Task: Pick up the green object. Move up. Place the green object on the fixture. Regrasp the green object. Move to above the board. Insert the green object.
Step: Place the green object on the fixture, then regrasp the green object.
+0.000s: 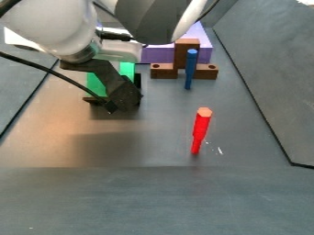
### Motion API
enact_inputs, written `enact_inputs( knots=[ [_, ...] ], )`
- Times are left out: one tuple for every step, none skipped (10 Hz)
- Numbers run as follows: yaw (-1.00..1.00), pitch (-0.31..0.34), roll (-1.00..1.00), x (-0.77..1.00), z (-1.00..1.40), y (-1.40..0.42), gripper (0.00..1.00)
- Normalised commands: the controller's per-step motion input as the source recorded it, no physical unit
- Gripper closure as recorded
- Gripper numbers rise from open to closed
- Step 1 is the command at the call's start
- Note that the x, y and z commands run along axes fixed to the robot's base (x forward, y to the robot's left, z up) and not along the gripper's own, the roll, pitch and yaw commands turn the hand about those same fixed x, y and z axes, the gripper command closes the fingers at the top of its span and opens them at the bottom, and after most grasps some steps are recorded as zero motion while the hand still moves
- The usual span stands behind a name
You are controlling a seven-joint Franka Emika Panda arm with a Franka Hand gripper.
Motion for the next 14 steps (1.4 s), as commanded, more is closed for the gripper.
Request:
enact_inputs(
  knots=[
    [-0.22, 0.354, 0.07, 0.22, -0.16, 0.0, 1.0],
    [-0.17, 0.383, 0.0, 0.29, -0.08, 0.0, 1.0],
    [0.0, 0.0, 0.0, 0.0, 0.0, 0.0, 1.0],
    [0.0, 0.0, 0.0, 0.0, 0.0, 0.0, 0.0],
    [0.03, 0.006, 0.0, 0.04, 0.0, 0.0, 0.0],
    [0.27, 0.111, 0.16, 0.15, 0.21, 0.0, 0.0],
    [0.35, 0.18, 0.62, 0.17, 0.31, 0.0, 0.0],
    [0.29, 0.151, 0.82, 0.04, 0.29, 0.03, 0.0],
    [0.23, 0.071, 1.0, 0.0, 0.21, 0.0, 0.0],
    [0.15, 0.0, 1.0, 0.0, 0.16, 0.0, 0.0],
    [0.06, 0.0, 1.0, -0.09, 0.18, -0.03, 0.0],
    [0.0, 0.0, 1.0, -0.06, 0.14, -0.07, 0.0],
    [0.0, -0.083, 1.0, -0.11, 0.08, -0.09, 0.0],
    [0.0, -0.12, 1.0, -0.01, 0.05, -0.13, 0.0]
  ],
)
